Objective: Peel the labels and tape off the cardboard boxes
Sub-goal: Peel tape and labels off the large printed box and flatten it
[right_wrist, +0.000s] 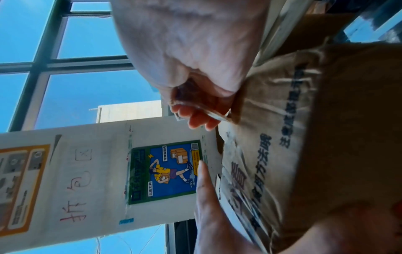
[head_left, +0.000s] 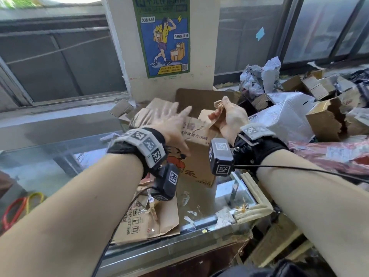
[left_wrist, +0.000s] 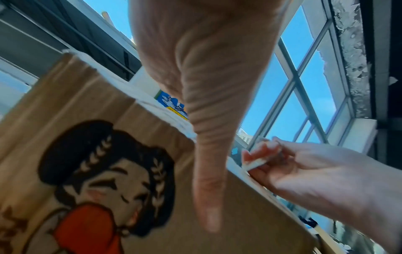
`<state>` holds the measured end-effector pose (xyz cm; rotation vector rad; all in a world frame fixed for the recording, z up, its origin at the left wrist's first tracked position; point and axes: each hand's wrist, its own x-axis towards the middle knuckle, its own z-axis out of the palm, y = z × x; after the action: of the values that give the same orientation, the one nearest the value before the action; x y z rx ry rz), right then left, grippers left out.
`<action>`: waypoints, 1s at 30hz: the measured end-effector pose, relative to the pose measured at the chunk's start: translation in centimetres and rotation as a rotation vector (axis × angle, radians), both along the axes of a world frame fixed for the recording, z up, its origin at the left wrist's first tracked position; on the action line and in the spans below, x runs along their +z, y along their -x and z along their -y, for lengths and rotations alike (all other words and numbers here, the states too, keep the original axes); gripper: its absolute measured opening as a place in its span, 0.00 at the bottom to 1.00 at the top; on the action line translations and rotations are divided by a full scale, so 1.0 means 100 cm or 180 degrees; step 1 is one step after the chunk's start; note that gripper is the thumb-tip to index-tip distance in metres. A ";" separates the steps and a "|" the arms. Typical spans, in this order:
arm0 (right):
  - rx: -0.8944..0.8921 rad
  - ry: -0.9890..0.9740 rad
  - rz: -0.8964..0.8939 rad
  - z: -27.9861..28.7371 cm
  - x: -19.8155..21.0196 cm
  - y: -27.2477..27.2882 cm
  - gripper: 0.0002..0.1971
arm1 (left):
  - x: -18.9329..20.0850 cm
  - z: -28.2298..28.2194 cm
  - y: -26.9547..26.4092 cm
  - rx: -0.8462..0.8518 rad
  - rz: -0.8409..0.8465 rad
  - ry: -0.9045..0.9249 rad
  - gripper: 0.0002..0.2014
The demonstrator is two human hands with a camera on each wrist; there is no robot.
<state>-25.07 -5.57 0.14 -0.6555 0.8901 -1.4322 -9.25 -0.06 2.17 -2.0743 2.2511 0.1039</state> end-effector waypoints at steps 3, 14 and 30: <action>-0.0035 -0.0032 0.0147 0.000 -0.001 0.001 0.15 | -0.009 0.000 0.020 -0.0239 -0.0346 -0.0058 0.63; -0.0092 0.0033 -0.0063 -0.005 0.003 0.008 0.18 | -0.020 0.002 0.033 -0.0099 -0.0113 -0.0221 0.54; 0.0663 0.1210 -0.5634 -0.014 0.025 0.031 0.21 | -0.021 -0.009 0.032 -0.0077 -0.0092 -0.0139 0.59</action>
<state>-28.13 -4.14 2.64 -2.3445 1.7325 -0.5073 -12.40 0.85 0.05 -2.0364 2.2684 0.1808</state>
